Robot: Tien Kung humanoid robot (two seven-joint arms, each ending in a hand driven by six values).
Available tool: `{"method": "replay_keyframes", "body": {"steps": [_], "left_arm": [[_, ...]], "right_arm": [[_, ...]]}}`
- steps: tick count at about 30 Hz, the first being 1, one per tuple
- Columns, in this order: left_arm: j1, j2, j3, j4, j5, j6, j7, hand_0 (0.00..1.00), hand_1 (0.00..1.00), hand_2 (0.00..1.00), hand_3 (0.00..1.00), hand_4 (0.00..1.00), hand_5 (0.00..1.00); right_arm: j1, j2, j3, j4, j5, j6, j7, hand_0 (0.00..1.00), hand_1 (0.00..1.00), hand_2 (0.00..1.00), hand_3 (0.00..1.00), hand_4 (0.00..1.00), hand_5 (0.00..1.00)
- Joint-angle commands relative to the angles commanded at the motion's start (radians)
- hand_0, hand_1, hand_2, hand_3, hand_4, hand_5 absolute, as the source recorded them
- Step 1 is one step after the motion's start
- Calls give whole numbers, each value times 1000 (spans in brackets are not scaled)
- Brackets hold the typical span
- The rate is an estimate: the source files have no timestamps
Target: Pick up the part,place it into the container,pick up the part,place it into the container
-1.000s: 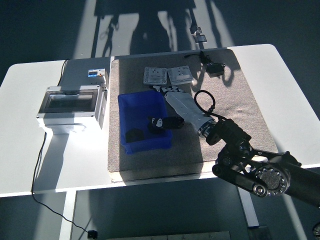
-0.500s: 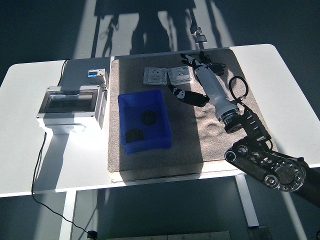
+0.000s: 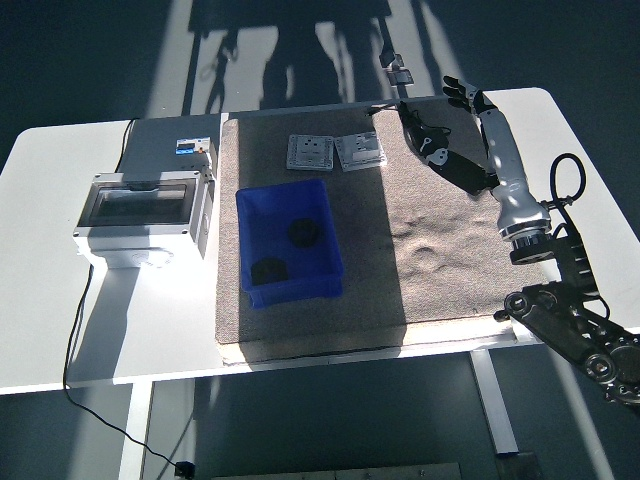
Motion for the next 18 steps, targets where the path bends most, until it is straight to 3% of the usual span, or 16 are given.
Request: {"method": "replay_keyframes", "body": {"steps": [2,3,6,18], "left_arm": [[3,-1,1,0,-3,0,0,666,573,637,640,670,669],[3,-1,1,0,-2,0,1,666,573,638,638,668,663],[4,-3,0,0,6,-3,5,666,573,638,638,668,663],[5,-5,-4,0,20,-9,15,666,574,638,636,658,661]], "right_arm": [[-23,-8,45,5,15,0,10,797,650,713,685,768,465],[-31,-10,65,5,20,0,12,769,568,681,663,771,479],[-44,-12,118,2,29,0,18,769,568,681,663,771,479],[-48,-3,143,-17,17,0,13,765,562,681,662,772,479]]}}
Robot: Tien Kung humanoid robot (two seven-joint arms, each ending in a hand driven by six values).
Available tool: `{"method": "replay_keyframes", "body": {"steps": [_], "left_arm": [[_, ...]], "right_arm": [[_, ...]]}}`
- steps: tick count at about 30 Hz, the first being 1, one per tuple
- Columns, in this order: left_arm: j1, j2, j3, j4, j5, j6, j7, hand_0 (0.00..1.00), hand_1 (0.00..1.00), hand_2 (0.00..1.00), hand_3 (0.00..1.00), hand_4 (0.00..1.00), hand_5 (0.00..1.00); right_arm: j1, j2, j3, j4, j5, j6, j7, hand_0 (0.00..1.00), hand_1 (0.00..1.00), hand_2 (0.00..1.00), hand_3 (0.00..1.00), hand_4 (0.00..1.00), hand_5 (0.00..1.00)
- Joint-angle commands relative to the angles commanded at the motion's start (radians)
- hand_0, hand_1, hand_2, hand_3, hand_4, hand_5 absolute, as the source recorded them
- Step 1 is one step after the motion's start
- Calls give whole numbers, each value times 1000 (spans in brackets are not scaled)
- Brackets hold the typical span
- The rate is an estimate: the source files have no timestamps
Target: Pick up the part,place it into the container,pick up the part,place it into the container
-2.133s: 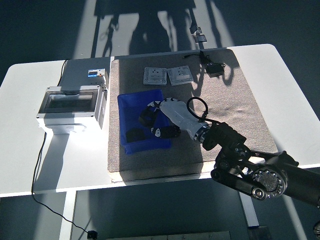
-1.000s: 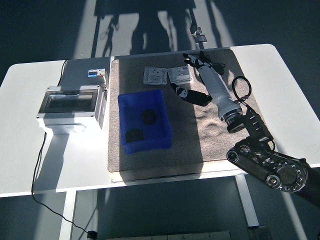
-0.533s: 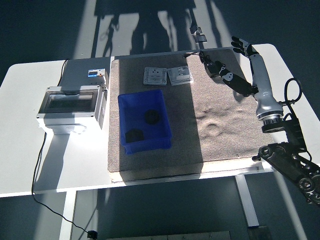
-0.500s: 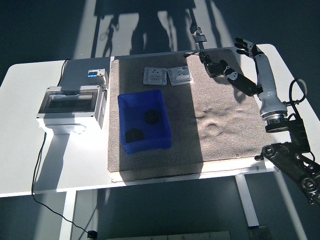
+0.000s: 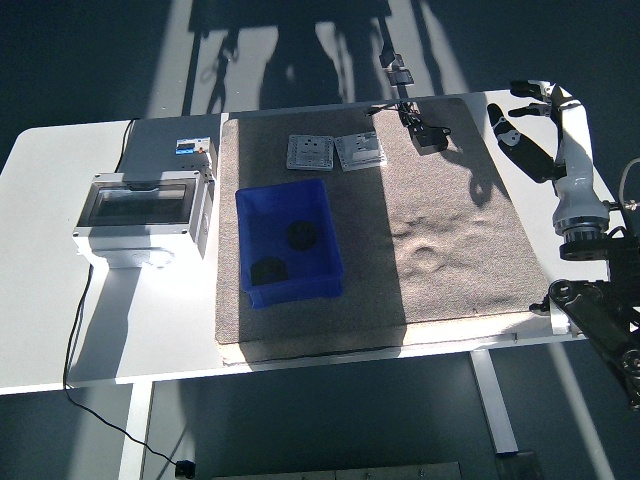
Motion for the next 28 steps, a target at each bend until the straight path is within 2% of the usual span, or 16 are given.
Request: {"method": "replay_keyframes", "body": {"steps": [12,28], "left_arm": [[3,5,2,0,-6,1,0,666,575,641,633,654,658],[1,11,15,0,-31,13,-9,666,576,643,635,645,652]], "right_arm": [[-55,-6,64,-2,3,0,2,753,549,661,648,755,465],[-67,8,92,-1,11,0,16,750,544,659,642,749,462]]}}
